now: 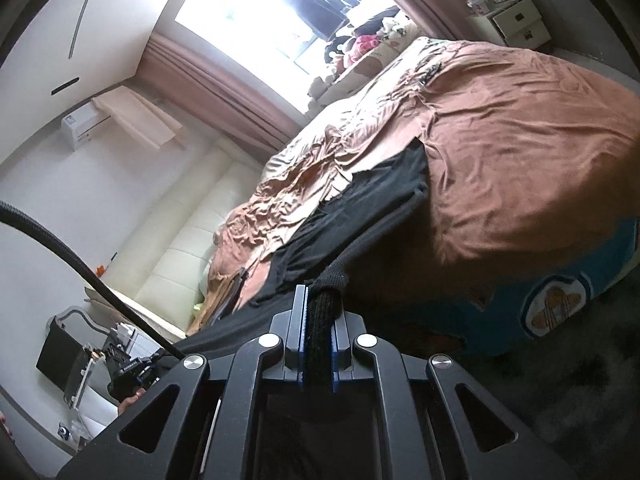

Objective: Fold small clothes
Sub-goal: 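Lift the hem with both grippers and carry it toward the collar, then lower the held hem onto the collar with both grippers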

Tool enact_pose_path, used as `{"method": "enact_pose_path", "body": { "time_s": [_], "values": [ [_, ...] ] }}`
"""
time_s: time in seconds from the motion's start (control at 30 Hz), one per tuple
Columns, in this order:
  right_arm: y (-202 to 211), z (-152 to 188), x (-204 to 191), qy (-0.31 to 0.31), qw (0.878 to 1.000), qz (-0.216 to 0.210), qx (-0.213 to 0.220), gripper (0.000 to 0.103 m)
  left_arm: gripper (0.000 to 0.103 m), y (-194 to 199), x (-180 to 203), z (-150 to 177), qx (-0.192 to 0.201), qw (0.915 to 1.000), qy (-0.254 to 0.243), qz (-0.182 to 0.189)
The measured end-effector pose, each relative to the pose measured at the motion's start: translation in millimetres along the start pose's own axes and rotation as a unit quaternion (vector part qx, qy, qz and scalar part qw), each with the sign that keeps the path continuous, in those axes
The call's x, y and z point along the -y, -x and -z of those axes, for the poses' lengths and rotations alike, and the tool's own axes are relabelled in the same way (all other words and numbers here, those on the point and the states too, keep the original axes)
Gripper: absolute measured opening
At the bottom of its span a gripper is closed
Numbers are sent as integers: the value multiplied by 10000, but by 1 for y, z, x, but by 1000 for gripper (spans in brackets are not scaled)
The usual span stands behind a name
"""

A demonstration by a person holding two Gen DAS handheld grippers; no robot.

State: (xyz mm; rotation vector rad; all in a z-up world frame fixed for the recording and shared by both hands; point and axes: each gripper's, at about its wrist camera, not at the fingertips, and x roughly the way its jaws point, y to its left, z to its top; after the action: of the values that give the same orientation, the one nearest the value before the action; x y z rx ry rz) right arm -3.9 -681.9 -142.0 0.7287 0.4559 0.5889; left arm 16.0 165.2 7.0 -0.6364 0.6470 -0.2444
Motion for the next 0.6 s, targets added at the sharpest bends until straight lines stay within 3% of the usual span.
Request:
{"method": "enact_pose_path", "body": {
  "time_s": [0.6],
  "values": [
    [-74, -78, -10, 210, 9997, 79, -8, 5, 10, -58, 27, -79, 162, 9997, -83, -175]
  ]
}}
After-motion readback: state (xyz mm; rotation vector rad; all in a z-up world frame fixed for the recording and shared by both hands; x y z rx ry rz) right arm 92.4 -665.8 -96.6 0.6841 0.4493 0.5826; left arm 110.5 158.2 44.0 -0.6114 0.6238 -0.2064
